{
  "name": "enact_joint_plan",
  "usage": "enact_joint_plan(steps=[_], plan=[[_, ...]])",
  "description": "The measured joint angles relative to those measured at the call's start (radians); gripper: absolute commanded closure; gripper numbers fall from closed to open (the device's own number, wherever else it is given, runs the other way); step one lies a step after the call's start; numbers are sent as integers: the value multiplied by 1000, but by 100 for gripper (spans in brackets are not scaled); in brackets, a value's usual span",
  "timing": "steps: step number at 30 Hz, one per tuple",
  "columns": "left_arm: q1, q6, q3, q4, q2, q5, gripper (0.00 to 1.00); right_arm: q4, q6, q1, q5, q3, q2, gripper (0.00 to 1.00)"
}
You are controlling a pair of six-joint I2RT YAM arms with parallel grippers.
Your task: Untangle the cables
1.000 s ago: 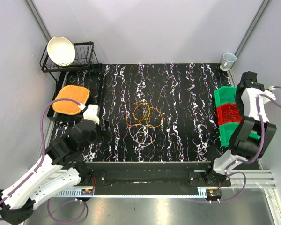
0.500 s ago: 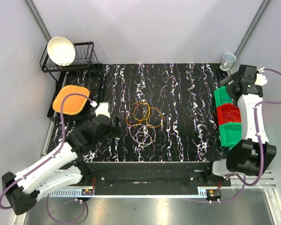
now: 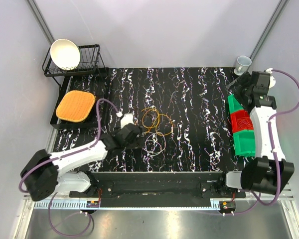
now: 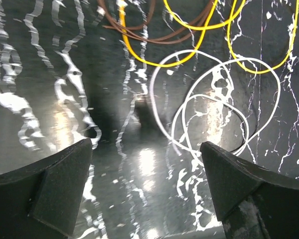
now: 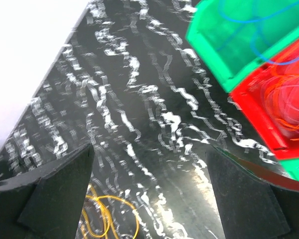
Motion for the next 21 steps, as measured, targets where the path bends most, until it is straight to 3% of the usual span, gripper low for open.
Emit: enact_joint_plan(steps=[7,13,20,21], plan=[[-48,-40,12,95,217,-11,11,98,4,0,-87,-39,-54,2],[-63,-43,112,110,373,-45,15,122,6,1,-112,-41,-45,2],[-79,-44,199,105,465,-80,33,135,10,1,-136,-45,-37,2],[-82,-45,210,98,475,-90,47,137,10,1,-137,-45,-33,2]])
